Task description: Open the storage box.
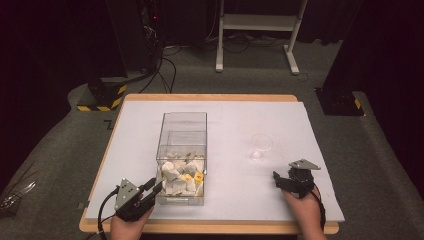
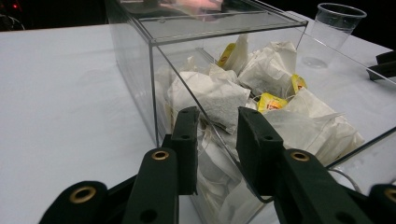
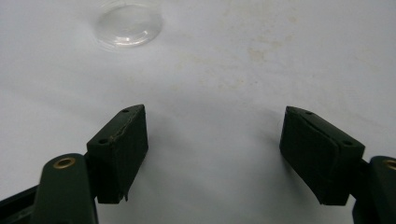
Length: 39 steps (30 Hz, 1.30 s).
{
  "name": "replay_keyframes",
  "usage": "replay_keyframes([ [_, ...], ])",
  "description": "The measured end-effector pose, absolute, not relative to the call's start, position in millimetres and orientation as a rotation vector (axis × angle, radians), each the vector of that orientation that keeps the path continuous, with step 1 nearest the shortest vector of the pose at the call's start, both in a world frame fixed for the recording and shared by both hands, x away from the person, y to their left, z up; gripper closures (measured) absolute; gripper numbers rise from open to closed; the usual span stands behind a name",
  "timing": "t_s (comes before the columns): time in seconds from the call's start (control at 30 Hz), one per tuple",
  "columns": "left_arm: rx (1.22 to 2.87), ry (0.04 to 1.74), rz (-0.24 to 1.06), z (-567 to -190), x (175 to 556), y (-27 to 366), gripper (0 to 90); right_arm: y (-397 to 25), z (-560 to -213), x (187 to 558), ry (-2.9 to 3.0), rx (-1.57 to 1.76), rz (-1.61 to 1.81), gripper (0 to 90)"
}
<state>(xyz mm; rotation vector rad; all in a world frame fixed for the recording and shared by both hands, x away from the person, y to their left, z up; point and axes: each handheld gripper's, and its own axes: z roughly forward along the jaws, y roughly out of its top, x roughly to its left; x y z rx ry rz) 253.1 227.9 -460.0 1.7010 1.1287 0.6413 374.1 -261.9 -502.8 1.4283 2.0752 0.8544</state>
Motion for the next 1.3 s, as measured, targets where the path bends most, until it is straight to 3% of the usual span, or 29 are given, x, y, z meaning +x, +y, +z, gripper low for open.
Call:
replay_keyframes([
  [0.43,1.703,1.128,0.657,-460,250,227,68.3,-262,-503,374,2.076,1.428,0.854,23.3],
  [0.7,1.667,1.101,0.660,-456,248,230,57.7,-262,-503,374,2.077,1.429,0.855,23.3],
  [1.3,1.621,1.111,0.760,-450,256,257,54.0,-262,-503,374,2.076,1.429,0.855,23.7],
])
